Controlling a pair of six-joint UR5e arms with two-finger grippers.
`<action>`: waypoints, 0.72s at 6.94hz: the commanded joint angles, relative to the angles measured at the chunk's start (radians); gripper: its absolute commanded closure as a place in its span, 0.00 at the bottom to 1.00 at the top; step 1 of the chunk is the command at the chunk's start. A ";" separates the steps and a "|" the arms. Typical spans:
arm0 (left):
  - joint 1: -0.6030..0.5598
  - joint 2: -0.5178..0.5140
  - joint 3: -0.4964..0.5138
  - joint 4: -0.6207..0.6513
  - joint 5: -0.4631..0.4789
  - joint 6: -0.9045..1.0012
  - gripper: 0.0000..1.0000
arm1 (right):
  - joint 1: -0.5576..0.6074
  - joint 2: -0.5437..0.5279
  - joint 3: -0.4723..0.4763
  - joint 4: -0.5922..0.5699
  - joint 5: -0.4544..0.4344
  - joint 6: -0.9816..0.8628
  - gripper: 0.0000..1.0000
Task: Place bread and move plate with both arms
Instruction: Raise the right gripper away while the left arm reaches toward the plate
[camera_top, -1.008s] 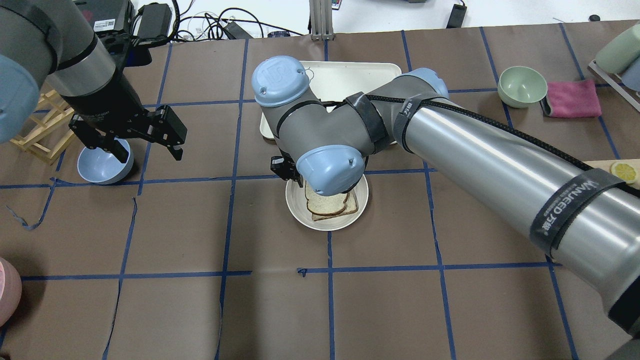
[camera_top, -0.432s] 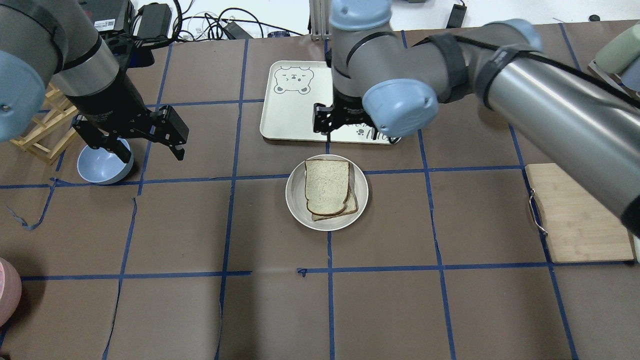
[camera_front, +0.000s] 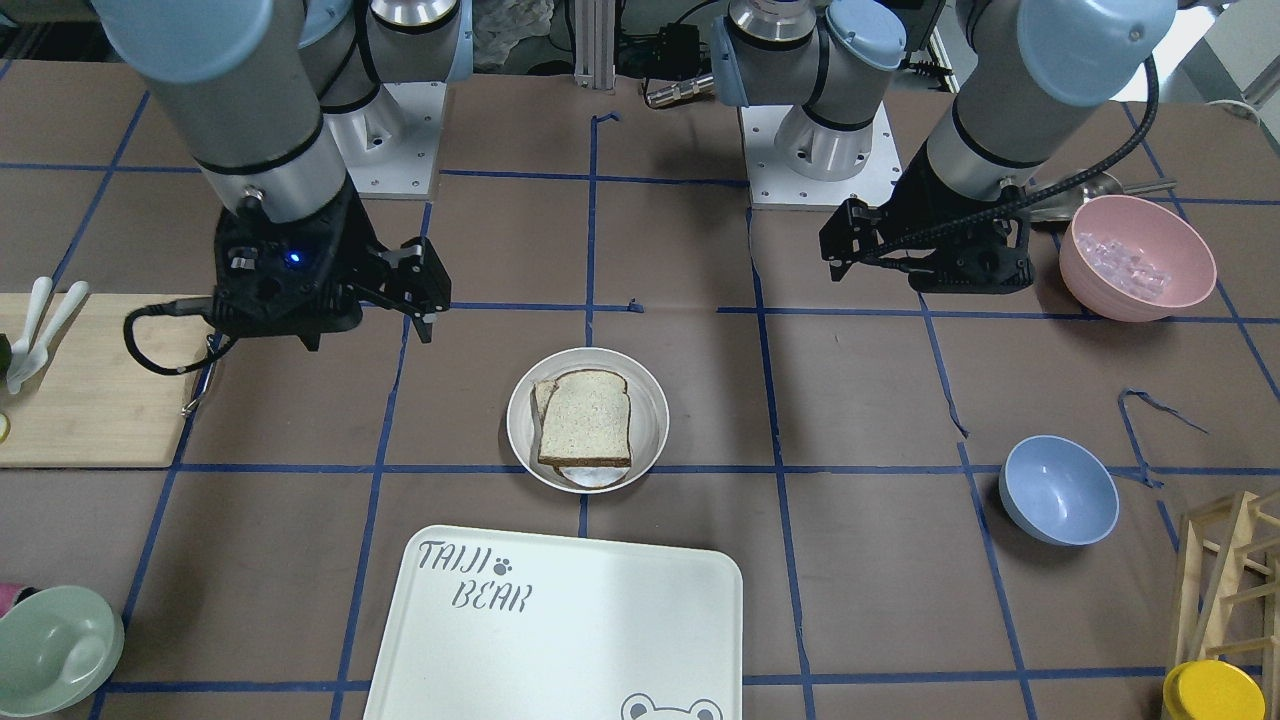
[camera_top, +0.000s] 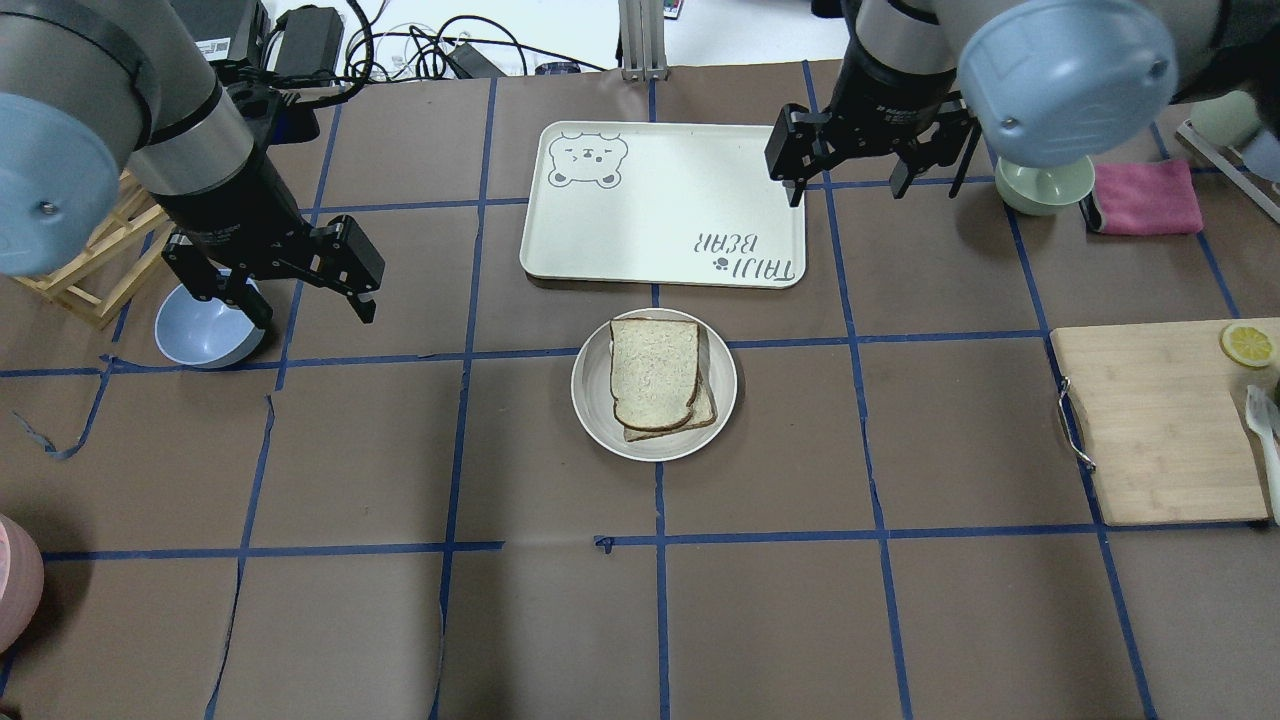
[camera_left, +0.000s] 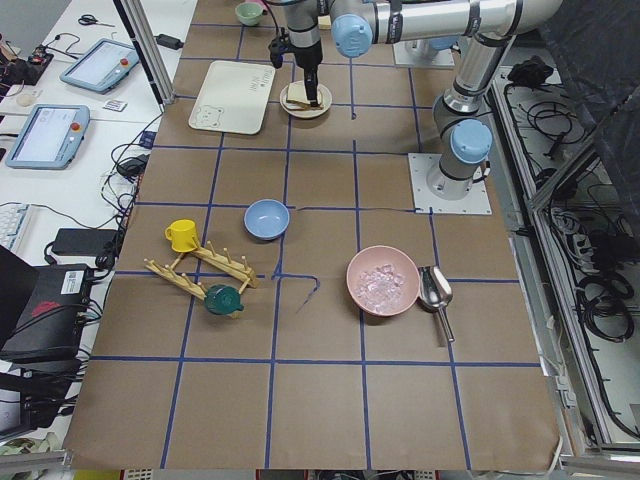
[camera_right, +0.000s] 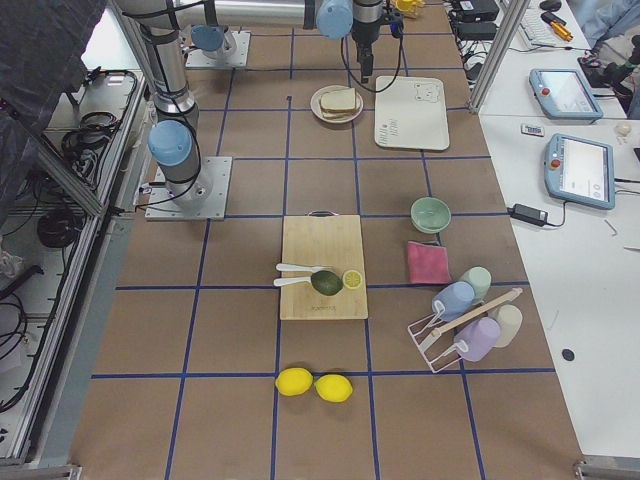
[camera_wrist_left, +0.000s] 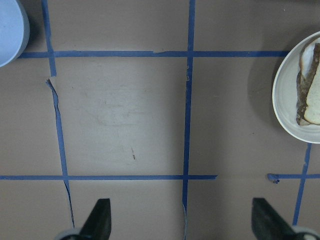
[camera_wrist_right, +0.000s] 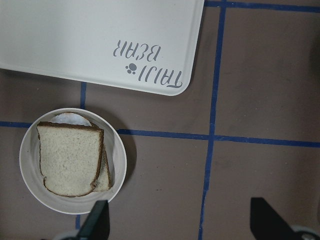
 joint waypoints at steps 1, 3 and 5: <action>-0.001 -0.081 -0.067 0.270 -0.014 -0.017 0.00 | -0.015 -0.035 0.002 0.010 -0.016 -0.016 0.00; -0.048 -0.109 -0.183 0.391 -0.049 -0.085 0.00 | -0.073 -0.029 0.003 0.010 -0.008 -0.090 0.00; -0.094 -0.136 -0.186 0.411 -0.062 -0.234 0.00 | -0.111 -0.041 0.000 0.014 -0.002 -0.141 0.00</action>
